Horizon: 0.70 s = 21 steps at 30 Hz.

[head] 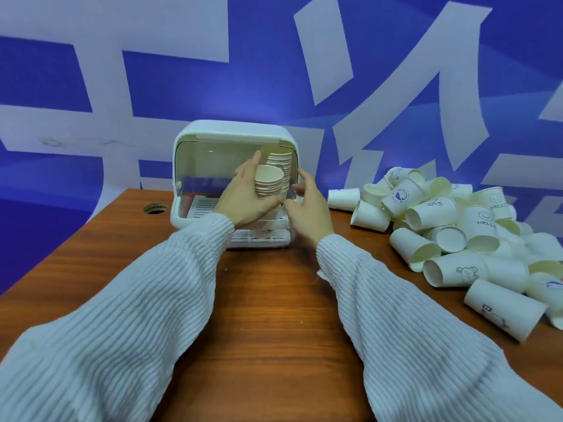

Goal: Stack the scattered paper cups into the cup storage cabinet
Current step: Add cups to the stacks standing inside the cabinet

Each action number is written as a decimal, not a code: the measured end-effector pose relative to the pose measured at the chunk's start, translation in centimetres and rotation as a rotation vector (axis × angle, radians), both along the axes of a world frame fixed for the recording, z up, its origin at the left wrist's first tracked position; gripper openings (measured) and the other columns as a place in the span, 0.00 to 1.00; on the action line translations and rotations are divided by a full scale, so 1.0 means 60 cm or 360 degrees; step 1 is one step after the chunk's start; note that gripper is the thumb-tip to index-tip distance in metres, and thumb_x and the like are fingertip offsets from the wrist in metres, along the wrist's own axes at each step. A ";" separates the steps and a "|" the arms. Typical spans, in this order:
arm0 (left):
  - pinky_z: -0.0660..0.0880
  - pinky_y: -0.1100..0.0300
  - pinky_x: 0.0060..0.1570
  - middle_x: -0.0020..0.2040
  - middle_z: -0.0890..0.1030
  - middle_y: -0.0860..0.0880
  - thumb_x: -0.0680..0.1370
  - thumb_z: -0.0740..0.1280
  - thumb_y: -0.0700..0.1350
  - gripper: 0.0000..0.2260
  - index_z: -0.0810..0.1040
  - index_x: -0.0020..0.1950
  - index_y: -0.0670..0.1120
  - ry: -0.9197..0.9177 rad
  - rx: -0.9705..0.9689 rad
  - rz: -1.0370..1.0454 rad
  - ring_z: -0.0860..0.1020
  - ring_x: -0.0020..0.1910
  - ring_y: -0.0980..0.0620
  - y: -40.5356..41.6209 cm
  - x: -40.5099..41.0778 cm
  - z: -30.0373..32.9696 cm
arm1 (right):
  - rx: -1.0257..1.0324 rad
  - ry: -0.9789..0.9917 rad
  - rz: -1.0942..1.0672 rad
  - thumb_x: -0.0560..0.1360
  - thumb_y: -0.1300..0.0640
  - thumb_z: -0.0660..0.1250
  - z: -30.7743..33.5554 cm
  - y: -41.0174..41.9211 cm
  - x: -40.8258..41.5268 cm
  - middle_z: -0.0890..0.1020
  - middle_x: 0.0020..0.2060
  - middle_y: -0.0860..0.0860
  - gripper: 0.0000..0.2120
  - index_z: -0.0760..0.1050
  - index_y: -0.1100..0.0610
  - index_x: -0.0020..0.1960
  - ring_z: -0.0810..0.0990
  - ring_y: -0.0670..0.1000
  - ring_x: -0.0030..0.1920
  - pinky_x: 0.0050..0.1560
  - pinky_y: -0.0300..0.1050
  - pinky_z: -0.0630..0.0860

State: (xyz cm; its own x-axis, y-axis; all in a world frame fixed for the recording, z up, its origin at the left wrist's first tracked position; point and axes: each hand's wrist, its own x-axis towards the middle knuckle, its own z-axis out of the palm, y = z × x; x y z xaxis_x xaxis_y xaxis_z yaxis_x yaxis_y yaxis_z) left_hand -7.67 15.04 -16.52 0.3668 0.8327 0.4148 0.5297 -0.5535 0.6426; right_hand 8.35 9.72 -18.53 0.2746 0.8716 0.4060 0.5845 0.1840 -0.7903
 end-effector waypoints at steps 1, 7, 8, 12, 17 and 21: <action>0.57 0.51 0.77 0.82 0.58 0.43 0.75 0.75 0.55 0.49 0.46 0.85 0.49 -0.0080 -0.0025 0.0029 0.57 0.81 0.47 -0.006 -0.001 -0.007 | 0.0049 -0.0060 -0.0144 0.79 0.60 0.67 -0.001 0.002 0.010 0.77 0.68 0.50 0.30 0.63 0.49 0.79 0.75 0.48 0.66 0.66 0.49 0.74; 0.59 0.43 0.78 0.81 0.57 0.45 0.77 0.71 0.55 0.45 0.45 0.84 0.53 -0.0195 0.0152 0.0110 0.58 0.80 0.45 -0.020 0.001 -0.033 | -0.0199 -0.0549 -0.0408 0.76 0.65 0.64 -0.021 0.031 0.090 0.71 0.72 0.53 0.26 0.70 0.52 0.72 0.75 0.57 0.68 0.65 0.54 0.75; 0.59 0.43 0.78 0.81 0.58 0.44 0.77 0.71 0.54 0.44 0.46 0.84 0.52 -0.0190 0.0179 0.0106 0.58 0.80 0.46 -0.020 0.002 -0.035 | -0.0293 -0.0662 -0.0370 0.76 0.65 0.65 -0.028 0.036 0.099 0.68 0.76 0.53 0.29 0.68 0.50 0.76 0.72 0.57 0.72 0.68 0.54 0.74; 0.61 0.46 0.76 0.80 0.60 0.45 0.77 0.70 0.57 0.43 0.48 0.84 0.52 -0.0133 0.0199 0.0097 0.60 0.79 0.45 -0.018 0.002 -0.042 | -0.0539 -0.0853 -0.0331 0.80 0.55 0.65 -0.055 0.058 0.117 0.60 0.82 0.53 0.27 0.66 0.47 0.78 0.69 0.58 0.76 0.71 0.57 0.72; 0.61 0.48 0.75 0.80 0.60 0.47 0.75 0.66 0.61 0.42 0.50 0.84 0.52 -0.0073 0.0227 0.0098 0.60 0.78 0.46 -0.013 0.003 -0.043 | -0.0449 -0.0536 -0.0457 0.76 0.46 0.72 -0.067 0.065 0.107 0.75 0.63 0.55 0.22 0.66 0.51 0.63 0.81 0.58 0.53 0.57 0.57 0.80; 0.56 0.44 0.76 0.80 0.59 0.45 0.76 0.66 0.60 0.39 0.54 0.83 0.52 -0.0083 0.0252 0.0163 0.57 0.79 0.42 -0.023 0.007 -0.041 | -0.0281 -0.0041 -0.0551 0.75 0.50 0.70 -0.059 0.035 0.101 0.74 0.66 0.56 0.28 0.63 0.52 0.71 0.79 0.58 0.58 0.58 0.56 0.79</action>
State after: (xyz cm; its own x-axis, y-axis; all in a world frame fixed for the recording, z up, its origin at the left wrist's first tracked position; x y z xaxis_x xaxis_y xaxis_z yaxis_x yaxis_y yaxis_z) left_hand -7.23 13.63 -19.01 0.2583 0.7874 0.5598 0.5567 -0.5949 0.5798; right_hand 14.40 11.83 -22.06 0.5567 0.7862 0.2683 0.6080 -0.1655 -0.7765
